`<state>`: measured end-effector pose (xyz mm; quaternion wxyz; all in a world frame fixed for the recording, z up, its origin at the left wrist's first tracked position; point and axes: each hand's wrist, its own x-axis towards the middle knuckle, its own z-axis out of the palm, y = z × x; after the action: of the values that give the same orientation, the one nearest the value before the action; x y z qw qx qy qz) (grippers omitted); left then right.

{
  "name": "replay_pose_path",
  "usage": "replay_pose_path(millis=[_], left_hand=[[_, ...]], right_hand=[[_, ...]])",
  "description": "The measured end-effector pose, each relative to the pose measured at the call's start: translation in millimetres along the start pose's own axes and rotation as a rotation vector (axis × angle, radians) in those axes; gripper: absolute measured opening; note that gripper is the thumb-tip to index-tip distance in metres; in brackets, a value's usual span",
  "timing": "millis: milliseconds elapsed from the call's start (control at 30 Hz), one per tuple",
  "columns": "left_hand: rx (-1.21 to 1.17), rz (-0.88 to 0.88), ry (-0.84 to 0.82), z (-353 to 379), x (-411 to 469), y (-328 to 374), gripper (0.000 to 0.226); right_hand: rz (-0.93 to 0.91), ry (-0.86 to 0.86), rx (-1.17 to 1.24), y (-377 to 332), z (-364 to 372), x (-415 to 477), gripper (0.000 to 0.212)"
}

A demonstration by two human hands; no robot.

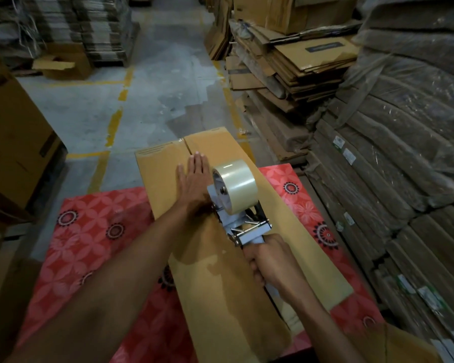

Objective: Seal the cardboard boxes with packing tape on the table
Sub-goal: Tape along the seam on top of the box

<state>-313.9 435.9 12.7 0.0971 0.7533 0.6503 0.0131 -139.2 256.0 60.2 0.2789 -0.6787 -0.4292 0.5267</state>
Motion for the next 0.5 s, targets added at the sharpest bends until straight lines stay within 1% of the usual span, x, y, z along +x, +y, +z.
replay_pose_path(millis=[33,133,267,333,367,433,500], left_hand=[[0.018,0.007,-0.001,2,-6,0,0.130],[0.069,0.004,0.029,2,5,-10,0.129],[0.141,0.011,0.023,0,27,-24,0.121],[0.175,0.004,0.028,1,29,-27,0.114],[0.176,0.003,0.034,1,30,-27,0.107],[0.106,-0.022,0.046,4,33,-23,0.093],[0.026,-0.070,0.058,4,37,-20,0.089]], right_hand=[[-0.003,-0.001,0.003,-1,0,2,0.005],[-0.014,0.005,-0.010,-7,6,11,0.009],[-0.022,0.006,-0.007,-19,12,24,0.013],[-0.040,0.002,-0.032,-18,10,20,0.013],[-0.038,-0.002,-0.043,-14,7,14,0.011],[-0.015,-0.011,-0.052,3,0,-4,0.008],[0.024,-0.004,-0.047,23,-11,-26,0.007]])
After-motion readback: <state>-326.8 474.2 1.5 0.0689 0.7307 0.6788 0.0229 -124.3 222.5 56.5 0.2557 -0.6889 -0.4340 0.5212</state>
